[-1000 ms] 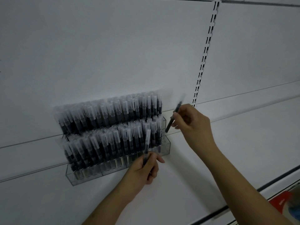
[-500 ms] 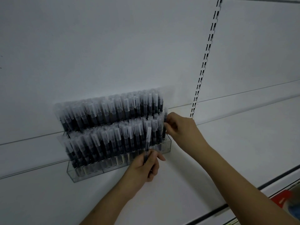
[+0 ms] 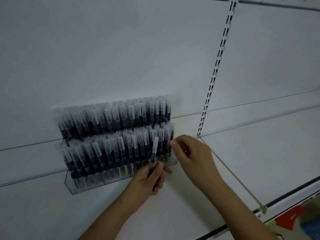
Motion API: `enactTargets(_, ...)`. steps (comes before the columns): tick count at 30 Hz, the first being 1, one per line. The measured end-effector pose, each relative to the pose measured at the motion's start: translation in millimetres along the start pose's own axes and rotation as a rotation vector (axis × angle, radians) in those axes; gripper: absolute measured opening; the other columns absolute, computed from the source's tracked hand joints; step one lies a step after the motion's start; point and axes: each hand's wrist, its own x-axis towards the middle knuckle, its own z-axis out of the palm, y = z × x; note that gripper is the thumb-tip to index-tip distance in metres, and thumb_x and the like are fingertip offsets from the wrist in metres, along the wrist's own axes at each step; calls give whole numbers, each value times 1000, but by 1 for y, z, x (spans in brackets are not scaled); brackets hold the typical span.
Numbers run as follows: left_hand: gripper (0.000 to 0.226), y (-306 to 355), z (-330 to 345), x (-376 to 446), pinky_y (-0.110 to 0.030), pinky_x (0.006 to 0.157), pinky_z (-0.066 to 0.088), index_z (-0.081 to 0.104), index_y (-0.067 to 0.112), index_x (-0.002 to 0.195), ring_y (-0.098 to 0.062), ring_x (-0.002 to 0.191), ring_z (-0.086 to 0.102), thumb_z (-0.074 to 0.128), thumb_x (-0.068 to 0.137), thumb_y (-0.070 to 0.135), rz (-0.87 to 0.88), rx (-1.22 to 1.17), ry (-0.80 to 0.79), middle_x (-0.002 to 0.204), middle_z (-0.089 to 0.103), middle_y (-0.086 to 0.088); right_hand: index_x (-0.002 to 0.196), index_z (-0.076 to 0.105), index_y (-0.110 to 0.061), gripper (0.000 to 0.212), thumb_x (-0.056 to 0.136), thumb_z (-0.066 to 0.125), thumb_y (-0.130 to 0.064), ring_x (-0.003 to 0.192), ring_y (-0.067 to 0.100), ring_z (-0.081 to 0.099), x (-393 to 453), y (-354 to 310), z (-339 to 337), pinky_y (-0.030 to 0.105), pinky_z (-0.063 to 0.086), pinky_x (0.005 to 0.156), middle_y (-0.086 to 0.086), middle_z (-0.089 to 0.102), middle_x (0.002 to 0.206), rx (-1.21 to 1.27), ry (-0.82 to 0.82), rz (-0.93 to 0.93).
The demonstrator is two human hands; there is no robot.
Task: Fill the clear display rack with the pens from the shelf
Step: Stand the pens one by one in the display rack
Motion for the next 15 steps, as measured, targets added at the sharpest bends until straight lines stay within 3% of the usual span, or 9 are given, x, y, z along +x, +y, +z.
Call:
enactTargets(3,30,4,4,-2,-20,45,27,61,27,69,-8,47,34,46,92,40,-29,45,12,55,47,0,91,67,-25,14,89,65,-38,77,4,58,-8,-14,12,11,42,66,-14,63,79,96,-136,-25)
enactTargets(5,28,5,6,-3,-21,45,27,58,23,70,-9,46,34,48,93,35,-40,31,30,54,46,1,86,66,-24,6,90,69,-27,70,2,57,-8,-14,17,12,43,64,-14,62,74,136,-147,-12)
enactTargets(7,27,2,6,-3,-23,43,30,61,22,73,-11,45,35,50,97,22,-26,25,45,53,44,0,82,64,-23,10,91,67,-20,60,1,55,-6,-13,15,12,42,58,-15,60,67,224,-159,53)
enactTargets(10,15,-4,5,-3,-27,49,41,65,13,87,-13,50,45,54,97,13,33,114,77,58,48,0,77,61,-21,14,89,65,-17,54,3,55,2,-12,5,13,40,54,-10,61,62,284,-37,111)
enactTargets(12,13,-7,4,-4,-23,61,48,68,21,92,-9,64,54,57,95,14,94,235,91,70,56,8,79,60,-15,11,89,64,-15,55,7,61,11,-10,-5,15,44,55,-3,65,63,309,98,129)
enactTargets(15,23,-9,1,-9,-14,91,43,60,42,116,4,107,54,53,97,32,276,773,21,112,56,26,84,59,-14,7,90,62,-14,61,6,68,21,-3,-17,23,53,60,-2,69,66,297,199,131)
